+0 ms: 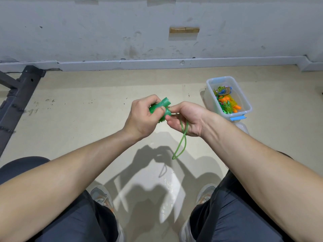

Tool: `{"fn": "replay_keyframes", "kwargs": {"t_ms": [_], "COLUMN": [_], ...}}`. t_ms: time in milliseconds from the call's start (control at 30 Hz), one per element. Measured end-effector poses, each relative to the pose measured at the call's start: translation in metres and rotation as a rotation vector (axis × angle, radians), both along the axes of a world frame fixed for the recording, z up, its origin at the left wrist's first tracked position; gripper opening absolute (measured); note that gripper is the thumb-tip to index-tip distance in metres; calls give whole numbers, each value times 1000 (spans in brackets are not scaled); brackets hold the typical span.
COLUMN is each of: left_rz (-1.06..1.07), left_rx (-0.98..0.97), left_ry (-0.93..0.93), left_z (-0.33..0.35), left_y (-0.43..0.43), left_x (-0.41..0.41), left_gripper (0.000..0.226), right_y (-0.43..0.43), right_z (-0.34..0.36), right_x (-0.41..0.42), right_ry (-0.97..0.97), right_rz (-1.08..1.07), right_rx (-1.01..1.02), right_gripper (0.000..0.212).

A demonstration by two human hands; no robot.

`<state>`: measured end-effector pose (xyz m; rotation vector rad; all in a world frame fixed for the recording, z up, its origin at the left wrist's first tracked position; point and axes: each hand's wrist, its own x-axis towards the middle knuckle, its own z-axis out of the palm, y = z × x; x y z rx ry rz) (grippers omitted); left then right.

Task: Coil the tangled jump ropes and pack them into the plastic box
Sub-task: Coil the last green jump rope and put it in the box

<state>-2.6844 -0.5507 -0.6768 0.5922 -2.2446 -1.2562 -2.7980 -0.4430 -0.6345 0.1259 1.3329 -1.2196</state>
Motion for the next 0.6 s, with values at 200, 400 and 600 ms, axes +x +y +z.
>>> {"fn": "replay_keyframes", "kwargs": {"t_ms": [200,400,600], "left_rz": [-22,19,82], "left_rx": [29,306,432], "left_ry": [-9,-24,-152], "left_z": [-2,6,5], "left_y": [2,5,1], "left_x": [-1,-4,-6], "left_gripper": [13,11,12], "right_y": [-1,4,-5], "right_z": [-5,-14,-34], "right_x": [-10,-16,-8], "right_ry": [22,277,999], "right_rz": [48,217,-51], "right_rx": [38,67,28], "right_gripper": [13,8,10]}}
